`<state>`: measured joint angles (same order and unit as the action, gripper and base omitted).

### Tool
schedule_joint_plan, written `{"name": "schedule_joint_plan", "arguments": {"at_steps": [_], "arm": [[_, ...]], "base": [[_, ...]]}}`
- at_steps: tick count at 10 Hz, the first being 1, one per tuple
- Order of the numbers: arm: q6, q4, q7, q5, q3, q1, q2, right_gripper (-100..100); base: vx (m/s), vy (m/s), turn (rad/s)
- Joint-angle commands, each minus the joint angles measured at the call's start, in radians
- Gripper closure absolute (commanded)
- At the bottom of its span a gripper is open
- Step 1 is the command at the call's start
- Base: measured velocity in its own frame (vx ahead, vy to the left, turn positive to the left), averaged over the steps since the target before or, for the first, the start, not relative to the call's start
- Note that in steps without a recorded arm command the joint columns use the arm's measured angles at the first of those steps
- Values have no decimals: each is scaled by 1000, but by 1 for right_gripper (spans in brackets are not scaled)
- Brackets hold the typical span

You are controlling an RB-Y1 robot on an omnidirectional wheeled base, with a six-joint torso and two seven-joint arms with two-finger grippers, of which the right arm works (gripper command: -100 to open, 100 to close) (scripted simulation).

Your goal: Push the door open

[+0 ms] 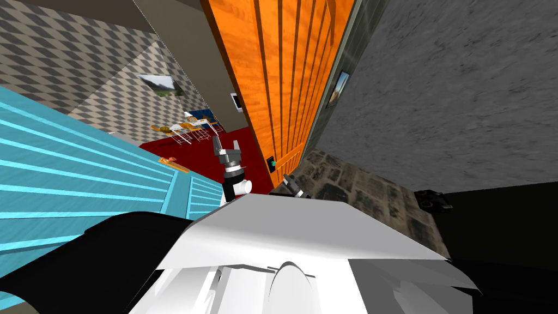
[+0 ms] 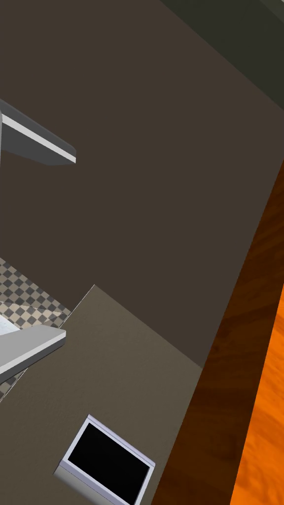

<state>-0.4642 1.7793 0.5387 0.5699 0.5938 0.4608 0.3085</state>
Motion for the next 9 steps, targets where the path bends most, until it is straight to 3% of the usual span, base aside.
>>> {"name": "schedule_joint_plan", "arguments": {"at_steps": [1,3,4,9], "arm": [[-1,-25,18,30,29,-1,3,-100],[0,-42,37,55,54,-3,13,-100],[0,-36,32,46,45,-3,11,-100],[22,-67,25,35,44,-32,-21,-100]], "base": [[218,-85,37],[222,-62,31],[98,-25,10],[130,154,42]]}}
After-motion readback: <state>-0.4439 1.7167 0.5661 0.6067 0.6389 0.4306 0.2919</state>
